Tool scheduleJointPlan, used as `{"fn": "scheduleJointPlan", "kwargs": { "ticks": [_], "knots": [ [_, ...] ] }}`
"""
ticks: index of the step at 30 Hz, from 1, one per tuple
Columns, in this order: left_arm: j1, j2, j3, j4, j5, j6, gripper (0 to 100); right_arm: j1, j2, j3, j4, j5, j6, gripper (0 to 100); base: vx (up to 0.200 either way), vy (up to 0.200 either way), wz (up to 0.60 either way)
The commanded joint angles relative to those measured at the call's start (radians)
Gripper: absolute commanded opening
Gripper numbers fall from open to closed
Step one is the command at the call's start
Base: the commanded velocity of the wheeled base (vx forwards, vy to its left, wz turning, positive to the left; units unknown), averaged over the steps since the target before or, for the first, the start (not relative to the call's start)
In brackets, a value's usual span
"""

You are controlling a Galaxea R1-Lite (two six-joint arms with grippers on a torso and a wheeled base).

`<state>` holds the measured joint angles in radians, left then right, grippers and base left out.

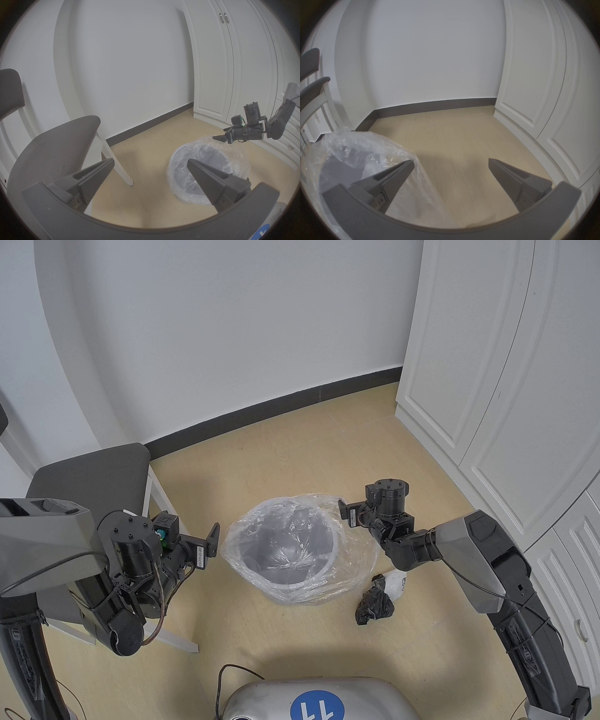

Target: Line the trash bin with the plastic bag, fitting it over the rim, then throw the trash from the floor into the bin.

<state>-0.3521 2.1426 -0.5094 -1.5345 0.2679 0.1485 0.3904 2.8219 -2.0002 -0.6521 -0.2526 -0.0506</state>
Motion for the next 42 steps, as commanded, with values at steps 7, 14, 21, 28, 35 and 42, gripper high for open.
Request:
{"fn": "scheduleJointPlan", "kwargs": {
  "ticks": [7,14,21,28,35,42],
  "knots": [
    [-0.001,0.005,0.002,0.000,0.001,0.000,100,-0.013,0.019,0.000,-0.015,-0.036,0.031,100,0.000,0.000,0.00],
    [-0.002,0.005,0.008,-0.001,0.001,-0.001,100,0.057,-0.004,0.000,-0.083,-0.036,0.048,100,0.000,0.000,0.00],
    [-0.034,0.026,0.022,-0.001,0.002,-0.001,100,0.084,0.011,0.000,-0.159,-0.027,0.068,100,0.000,0.000,0.00],
    [-0.096,0.115,-0.018,0.000,-0.002,-0.014,100,0.076,0.014,0.000,-0.308,-0.039,0.175,100,0.000,0.000,0.00],
    [-0.077,0.198,-0.209,0.022,-0.009,0.106,100,0.053,0.010,0.000,-0.316,-0.120,0.229,100,0.000,0.000,0.00],
    [-0.064,0.275,-0.420,0.155,-0.009,0.144,100,0.077,0.016,0.000,-0.284,-0.108,0.262,100,0.000,0.000,0.00]
  ]
}}
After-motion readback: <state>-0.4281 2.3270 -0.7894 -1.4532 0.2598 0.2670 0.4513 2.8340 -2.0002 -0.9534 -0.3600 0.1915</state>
